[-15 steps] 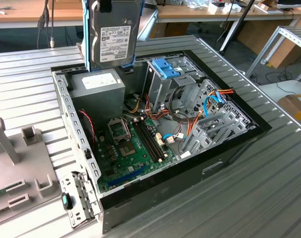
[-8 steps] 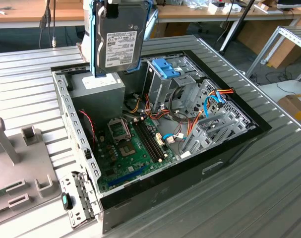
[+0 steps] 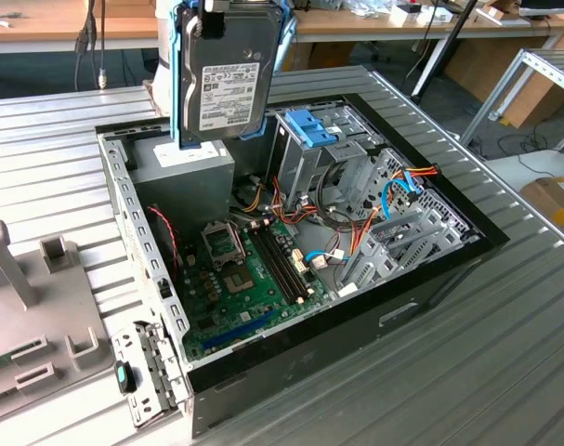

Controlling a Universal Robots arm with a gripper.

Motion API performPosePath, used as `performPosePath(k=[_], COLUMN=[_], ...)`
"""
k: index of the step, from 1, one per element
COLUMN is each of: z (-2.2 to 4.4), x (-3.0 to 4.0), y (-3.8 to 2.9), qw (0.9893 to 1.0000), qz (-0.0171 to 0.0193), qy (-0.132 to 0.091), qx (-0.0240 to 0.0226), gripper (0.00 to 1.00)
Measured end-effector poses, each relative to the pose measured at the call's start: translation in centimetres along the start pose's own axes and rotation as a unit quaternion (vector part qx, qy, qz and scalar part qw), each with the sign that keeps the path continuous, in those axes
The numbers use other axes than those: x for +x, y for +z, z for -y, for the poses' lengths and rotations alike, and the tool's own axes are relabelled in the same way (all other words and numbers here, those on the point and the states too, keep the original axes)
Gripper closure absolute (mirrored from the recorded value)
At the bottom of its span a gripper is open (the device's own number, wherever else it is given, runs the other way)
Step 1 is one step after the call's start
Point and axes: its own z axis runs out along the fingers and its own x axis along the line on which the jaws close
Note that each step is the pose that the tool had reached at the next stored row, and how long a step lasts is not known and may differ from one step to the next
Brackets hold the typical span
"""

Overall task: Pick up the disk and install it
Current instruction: 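Pick up the disk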

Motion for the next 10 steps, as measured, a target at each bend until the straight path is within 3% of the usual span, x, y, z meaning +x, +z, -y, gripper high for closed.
performPosePath(k=[5, 10], z=[-0.03, -0.05], x=[1.26, 1.85], y=[-0.03, -0.05], qw=[1.0, 1.0], qz=[0.0001, 0.0001], qy=[0.0, 0.0], qx=[0.0001, 0.0001], gripper=[0.64, 0.64])
